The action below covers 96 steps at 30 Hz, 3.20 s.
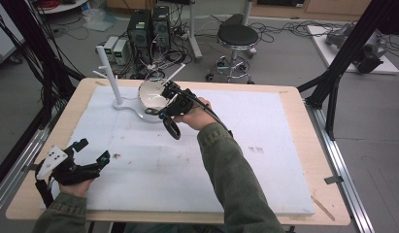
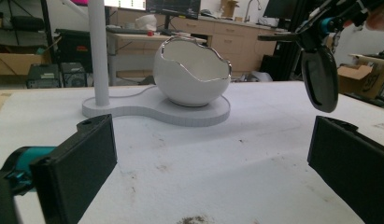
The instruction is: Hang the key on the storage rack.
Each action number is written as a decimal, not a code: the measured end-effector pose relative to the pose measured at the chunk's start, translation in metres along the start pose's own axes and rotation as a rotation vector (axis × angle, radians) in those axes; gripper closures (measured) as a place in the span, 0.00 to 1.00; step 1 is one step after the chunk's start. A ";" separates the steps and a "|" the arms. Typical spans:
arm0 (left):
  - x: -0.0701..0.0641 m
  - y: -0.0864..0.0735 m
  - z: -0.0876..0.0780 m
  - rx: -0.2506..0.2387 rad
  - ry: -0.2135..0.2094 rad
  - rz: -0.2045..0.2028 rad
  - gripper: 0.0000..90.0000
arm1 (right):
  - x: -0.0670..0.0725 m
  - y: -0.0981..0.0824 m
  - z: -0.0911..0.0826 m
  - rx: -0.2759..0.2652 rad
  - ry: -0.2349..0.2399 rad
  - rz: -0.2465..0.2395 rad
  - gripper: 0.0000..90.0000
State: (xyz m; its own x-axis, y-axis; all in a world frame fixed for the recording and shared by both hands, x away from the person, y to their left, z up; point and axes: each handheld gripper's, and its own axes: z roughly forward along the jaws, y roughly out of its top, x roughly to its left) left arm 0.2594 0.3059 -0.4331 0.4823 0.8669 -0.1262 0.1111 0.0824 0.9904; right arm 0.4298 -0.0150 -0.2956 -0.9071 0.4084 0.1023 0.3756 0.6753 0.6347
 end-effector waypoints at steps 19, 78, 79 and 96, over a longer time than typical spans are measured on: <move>0.004 0.000 -0.002 -0.027 -0.012 -0.046 0.02 | -0.016 0.069 0.032 0.042 0.019 -0.010 0.96; 0.006 0.000 -0.002 -0.031 -0.009 -0.047 0.02 | 0.003 0.185 0.034 -0.060 -0.104 -0.080 0.94; 0.006 0.000 -0.002 -0.031 -0.009 -0.048 0.02 | 0.003 0.186 0.035 -0.061 -0.102 -0.074 0.94; 0.007 0.000 -0.002 -0.035 -0.012 -0.049 0.02 | -0.004 0.183 0.062 -0.042 -0.124 -0.023 0.93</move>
State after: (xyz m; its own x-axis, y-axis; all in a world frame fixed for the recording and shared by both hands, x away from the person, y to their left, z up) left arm 0.2609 0.3133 -0.4335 0.4873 0.8554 -0.1756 0.1047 0.1423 0.9843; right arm 0.5140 0.1451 -0.2272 -0.8838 0.4678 -0.0060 0.3447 0.6597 0.6678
